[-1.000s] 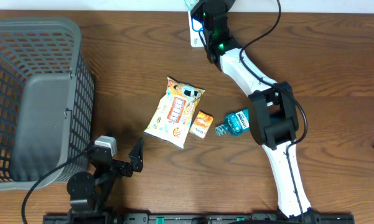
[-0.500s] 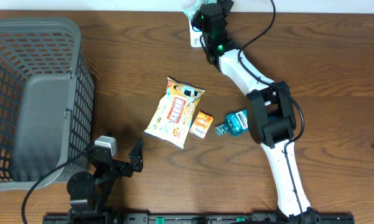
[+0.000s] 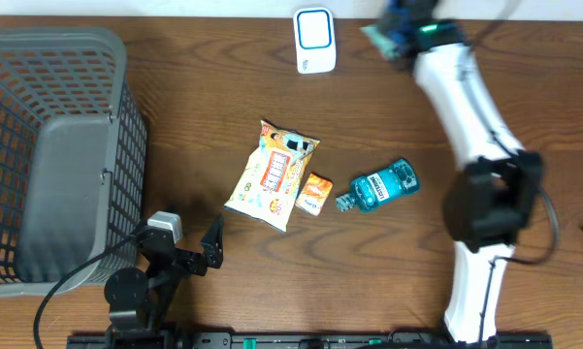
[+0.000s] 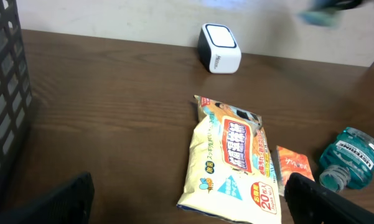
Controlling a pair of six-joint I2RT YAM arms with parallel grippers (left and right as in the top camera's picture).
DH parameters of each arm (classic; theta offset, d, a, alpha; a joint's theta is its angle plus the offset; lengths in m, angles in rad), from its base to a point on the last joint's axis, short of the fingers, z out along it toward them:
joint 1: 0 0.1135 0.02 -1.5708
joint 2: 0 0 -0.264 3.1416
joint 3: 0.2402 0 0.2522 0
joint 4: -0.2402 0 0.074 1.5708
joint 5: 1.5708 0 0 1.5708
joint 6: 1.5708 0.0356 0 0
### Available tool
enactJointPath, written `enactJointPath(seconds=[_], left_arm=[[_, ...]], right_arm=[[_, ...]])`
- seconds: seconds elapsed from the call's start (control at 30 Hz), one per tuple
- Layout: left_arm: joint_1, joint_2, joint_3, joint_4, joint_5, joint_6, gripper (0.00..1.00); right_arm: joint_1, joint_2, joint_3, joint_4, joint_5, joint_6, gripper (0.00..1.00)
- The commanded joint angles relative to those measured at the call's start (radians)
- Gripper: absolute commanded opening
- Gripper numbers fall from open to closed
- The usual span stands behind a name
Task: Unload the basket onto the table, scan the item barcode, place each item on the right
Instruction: 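Carry the wipes pack to the far right edge and release it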
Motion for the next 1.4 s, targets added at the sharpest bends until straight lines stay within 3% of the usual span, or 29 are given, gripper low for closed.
enactJointPath(seconds=[0.0, 0.23, 0.7, 0.87, 0.9, 0.97, 1.0, 1.07, 1.1, 1.37], left_arm=[[0.004, -0.001, -0.020, -0.012, -0.002, -0.008, 0.98], [0.004, -0.001, -0.020, -0.012, -0.002, -0.008, 0.98], [0.004, -0.001, -0.020, -0.012, -0.002, -0.008, 0.98], [0.004, -0.001, -0.020, -0.012, -0.002, -0.008, 0.98], [0.004, -0.001, -0.020, -0.012, -0.002, -0.008, 0.98], [0.004, -0.001, -0.020, -0.012, -0.002, -0.008, 0.98], [0.004, -0.001, -0.020, -0.012, -0.002, -0.008, 0.98], [0.004, -0.001, -0.020, -0.012, -0.002, -0.008, 0.98], [0.004, -0.001, -0.020, -0.012, -0.002, -0.008, 0.98], [0.004, -0.001, -0.020, -0.012, -0.002, -0.008, 0.98]], right_arm=[[-0.115, -0.027, 0.011, -0.115, 0.134, -0.015, 0.01], [-0.365, 0.018, -0.004, -0.311, 0.175, -0.029, 0.01], [-0.777, 0.078, -0.179, -0.309, 0.172, -0.085, 0.01], [-0.855, 0.071, -0.185, -0.317, -0.007, -0.098, 0.02], [-0.864, 0.066, -0.182, -0.317, -0.056, -0.113, 0.08], [-0.871, 0.052, -0.172, -0.317, -0.127, -0.129, 0.32], [-0.871, 0.037, -0.159, -0.319, -0.167, -0.131, 0.62], [-0.869, 0.018, -0.145, -0.327, -0.206, -0.131, 0.90], [-0.867, 0.003, -0.135, -0.333, -0.225, -0.132, 0.99], [-0.842, -0.224, -0.118, -0.350, -0.423, -0.130, 0.99]])
